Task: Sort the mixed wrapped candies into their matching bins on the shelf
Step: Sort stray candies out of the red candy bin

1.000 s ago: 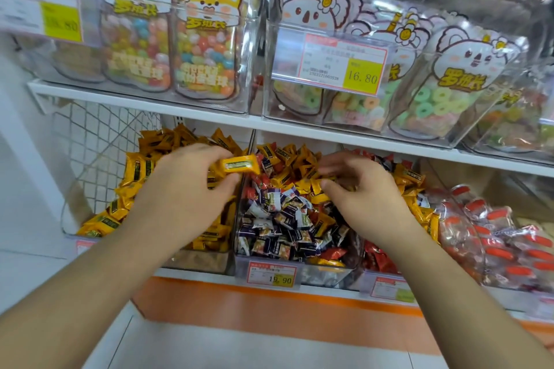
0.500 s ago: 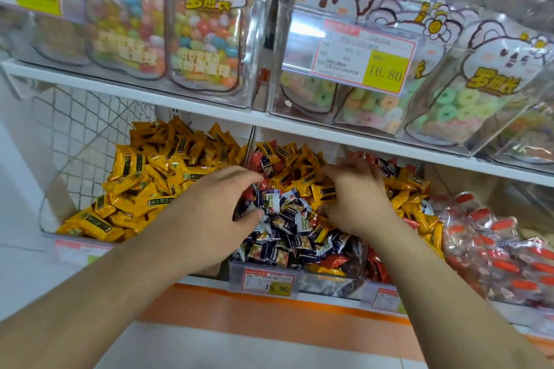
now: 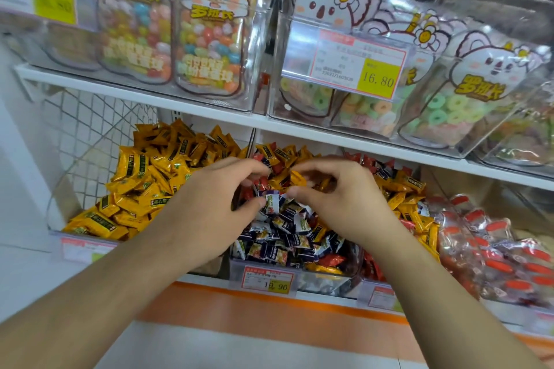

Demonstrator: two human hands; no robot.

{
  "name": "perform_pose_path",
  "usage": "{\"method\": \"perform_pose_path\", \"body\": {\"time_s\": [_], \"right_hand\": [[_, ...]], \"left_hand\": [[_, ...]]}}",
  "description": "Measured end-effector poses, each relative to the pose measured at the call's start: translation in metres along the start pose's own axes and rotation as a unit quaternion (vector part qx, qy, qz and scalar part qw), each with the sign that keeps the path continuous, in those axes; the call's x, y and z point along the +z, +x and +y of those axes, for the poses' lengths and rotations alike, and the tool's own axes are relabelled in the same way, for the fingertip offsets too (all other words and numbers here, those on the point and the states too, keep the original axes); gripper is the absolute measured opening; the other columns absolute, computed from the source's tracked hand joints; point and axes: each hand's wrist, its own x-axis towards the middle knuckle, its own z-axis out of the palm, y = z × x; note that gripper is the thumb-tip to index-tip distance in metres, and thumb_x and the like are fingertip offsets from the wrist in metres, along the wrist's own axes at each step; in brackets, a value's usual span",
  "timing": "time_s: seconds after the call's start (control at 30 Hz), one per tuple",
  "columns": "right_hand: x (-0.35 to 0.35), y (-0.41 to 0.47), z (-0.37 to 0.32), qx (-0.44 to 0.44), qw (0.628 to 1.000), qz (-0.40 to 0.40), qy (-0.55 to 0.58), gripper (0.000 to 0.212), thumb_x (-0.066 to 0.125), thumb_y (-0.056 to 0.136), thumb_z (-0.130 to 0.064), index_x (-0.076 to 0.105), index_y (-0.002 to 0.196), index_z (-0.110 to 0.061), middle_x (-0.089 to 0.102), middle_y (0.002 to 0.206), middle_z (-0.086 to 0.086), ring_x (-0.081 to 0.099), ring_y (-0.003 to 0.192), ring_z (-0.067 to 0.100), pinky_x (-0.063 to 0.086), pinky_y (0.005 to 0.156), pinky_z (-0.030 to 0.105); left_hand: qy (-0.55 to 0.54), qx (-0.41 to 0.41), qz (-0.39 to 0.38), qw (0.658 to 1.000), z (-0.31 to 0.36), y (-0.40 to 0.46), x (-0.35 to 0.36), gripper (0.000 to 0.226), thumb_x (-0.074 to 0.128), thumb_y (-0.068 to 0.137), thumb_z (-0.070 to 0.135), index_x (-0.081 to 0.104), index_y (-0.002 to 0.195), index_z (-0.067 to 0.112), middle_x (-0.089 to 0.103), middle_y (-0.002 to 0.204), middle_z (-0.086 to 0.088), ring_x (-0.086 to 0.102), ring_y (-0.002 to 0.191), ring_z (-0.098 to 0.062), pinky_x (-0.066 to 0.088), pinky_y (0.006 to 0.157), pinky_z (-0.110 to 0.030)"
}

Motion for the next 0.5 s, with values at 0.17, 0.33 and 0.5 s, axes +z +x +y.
{"method": "perform_pose_path", "body": {"time_s": [0.17,0.33,0.5], "right_hand": [[0.012,-0.009,-0.038,-0.009,0.983,-0.035,0.183,0.011,0.077,0.092,-0.023,0.077,0.102,-0.027,0.075,0.081,-0.004,0.072,0.073,0.011,0.062,0.071,0.027],[0.005,-0.005,-0.029,0.023,0.987,-0.034,0.156,0.015,0.072,0.096,-0.032,0.076,0.110,-0.032,0.078,0.094,-0.015,0.071,0.091,-0.002,0.056,0.083,0.019],[-0.009,0.003,0.019,0.033,0.994,0.036,-0.100,0.019,0.069,0.095,-0.023,0.072,0.111,-0.035,0.072,0.101,-0.022,0.067,0.092,0.001,0.055,0.088,0.027]], "left_hand": [[-0.086,-0.019,-0.012,0.996,0.006,-0.003,-0.007,0.062,0.082,0.082,0.044,0.055,0.139,0.045,0.065,0.113,0.024,0.065,0.101,0.005,0.058,0.083,-0.020],[-0.009,-0.052,0.045,0.998,-0.002,-0.006,-0.022,0.026,0.077,0.089,0.034,0.070,0.112,0.041,0.068,0.091,0.024,0.065,0.085,0.007,0.057,0.069,-0.018],[0.117,-0.131,-0.014,0.984,-0.024,-0.004,-0.029,0.068,0.070,0.092,0.047,0.042,0.152,0.034,0.047,0.149,0.010,0.049,0.133,-0.015,0.046,0.100,-0.031]]}}
